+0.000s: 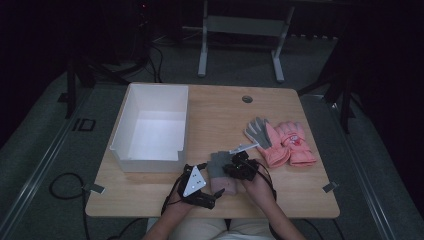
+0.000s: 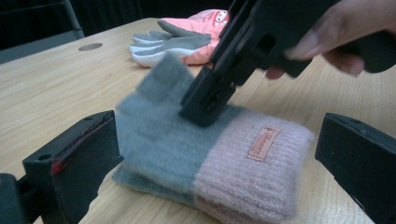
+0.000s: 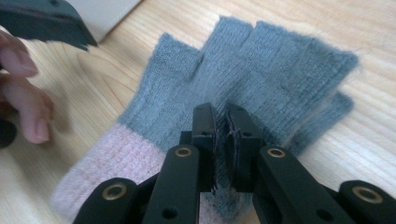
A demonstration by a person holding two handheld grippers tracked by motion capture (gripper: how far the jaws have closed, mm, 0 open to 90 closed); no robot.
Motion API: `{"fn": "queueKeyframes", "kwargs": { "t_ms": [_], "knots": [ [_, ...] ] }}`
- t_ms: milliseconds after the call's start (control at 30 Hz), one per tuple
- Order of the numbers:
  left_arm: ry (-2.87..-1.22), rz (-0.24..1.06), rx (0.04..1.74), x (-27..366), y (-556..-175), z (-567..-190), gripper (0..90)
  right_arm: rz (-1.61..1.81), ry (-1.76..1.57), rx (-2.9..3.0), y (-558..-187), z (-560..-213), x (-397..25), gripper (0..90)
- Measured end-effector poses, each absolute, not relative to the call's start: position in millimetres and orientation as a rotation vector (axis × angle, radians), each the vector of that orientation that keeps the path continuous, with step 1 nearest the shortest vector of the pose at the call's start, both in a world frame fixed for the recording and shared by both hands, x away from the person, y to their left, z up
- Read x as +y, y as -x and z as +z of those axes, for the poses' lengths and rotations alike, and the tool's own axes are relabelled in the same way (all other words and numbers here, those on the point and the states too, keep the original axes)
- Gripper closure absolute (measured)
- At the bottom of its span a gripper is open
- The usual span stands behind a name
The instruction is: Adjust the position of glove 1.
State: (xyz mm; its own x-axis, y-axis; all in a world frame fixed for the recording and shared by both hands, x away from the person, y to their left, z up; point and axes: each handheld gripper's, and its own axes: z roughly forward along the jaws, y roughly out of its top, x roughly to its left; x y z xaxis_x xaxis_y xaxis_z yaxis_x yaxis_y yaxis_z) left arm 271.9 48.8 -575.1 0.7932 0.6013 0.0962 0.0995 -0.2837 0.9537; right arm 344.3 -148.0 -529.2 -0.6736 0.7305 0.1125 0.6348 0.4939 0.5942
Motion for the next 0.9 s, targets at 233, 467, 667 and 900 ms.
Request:
{"fn": "queueKeyframes", "kwargs": {
  "t_ms": [233, 467, 667, 900],
  "knots": [
    [-1.841, 0.542, 0.554, 48.4, -271.2, -575.0, 0.0, 0.92, -1.185, 2.595, -346.2, -538.9, -146.4, 80.9],
    [-1.844, 0.535, 0.518, 49.0, -271.1, -574.8, 0.0, 0.94, -1.183, 2.6, -346.4, -533.6, -150.1, 70.9],
    [-1.902, 0.487, 0.448, 38.6, -264.6, -568.7, 1.6, 1.0, -1.225, 2.495, -351.2, -506.1, -175.5, 66.3],
    [-2.033, 0.508, 0.469, 26.0, -264.3, -559.9, 4.0, 1.004, -1.256, 2.454, -359.7, -500.0, -193.4, 65.8]
  ]
}}
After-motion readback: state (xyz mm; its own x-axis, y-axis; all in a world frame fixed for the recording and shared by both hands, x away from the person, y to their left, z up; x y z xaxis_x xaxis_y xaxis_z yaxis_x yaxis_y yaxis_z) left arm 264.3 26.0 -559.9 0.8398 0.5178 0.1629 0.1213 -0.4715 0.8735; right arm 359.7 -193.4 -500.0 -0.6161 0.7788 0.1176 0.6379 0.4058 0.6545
